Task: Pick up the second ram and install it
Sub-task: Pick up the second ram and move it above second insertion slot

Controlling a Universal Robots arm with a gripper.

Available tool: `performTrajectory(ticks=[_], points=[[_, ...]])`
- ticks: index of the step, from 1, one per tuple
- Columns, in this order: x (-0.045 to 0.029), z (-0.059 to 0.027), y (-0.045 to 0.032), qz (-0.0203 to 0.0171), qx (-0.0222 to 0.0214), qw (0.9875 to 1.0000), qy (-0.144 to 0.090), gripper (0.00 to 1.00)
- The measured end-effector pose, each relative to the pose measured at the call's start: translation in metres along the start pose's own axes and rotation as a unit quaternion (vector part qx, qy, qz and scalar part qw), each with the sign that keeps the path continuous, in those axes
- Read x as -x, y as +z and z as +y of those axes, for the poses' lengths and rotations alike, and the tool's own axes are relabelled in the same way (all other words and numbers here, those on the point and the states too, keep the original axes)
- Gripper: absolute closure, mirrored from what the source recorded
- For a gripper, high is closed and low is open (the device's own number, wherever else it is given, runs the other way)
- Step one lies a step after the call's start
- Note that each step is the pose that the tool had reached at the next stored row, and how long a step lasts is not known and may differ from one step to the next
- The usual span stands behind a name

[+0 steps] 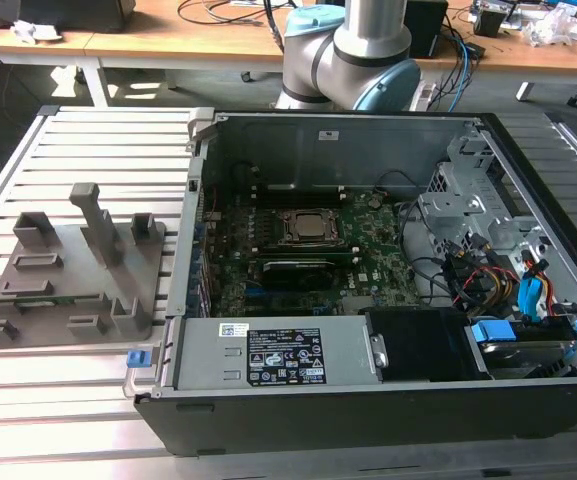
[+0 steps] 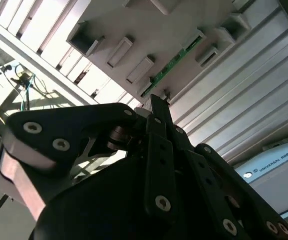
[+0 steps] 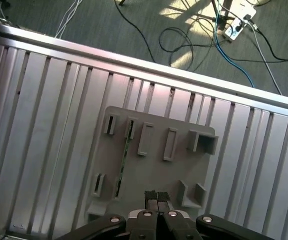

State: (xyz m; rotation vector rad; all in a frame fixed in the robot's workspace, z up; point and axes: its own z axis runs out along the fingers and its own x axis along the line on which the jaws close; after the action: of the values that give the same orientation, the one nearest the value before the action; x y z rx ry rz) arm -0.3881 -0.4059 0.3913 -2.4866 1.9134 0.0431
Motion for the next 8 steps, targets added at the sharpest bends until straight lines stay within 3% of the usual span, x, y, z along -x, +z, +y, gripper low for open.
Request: performTrajectory(ticks=[4,6,8], points=[[0.0000,0.0000,0.0001,0.0001,0.0000,1.0000,0.000,0.89],[0.0000,0.0000,0.0007,0.0018,0.0000,0.9997,0.025,0.89],[0.0000,0.0000,0.0019,0.0075,0.0006,0.9977,0.068,0.89]])
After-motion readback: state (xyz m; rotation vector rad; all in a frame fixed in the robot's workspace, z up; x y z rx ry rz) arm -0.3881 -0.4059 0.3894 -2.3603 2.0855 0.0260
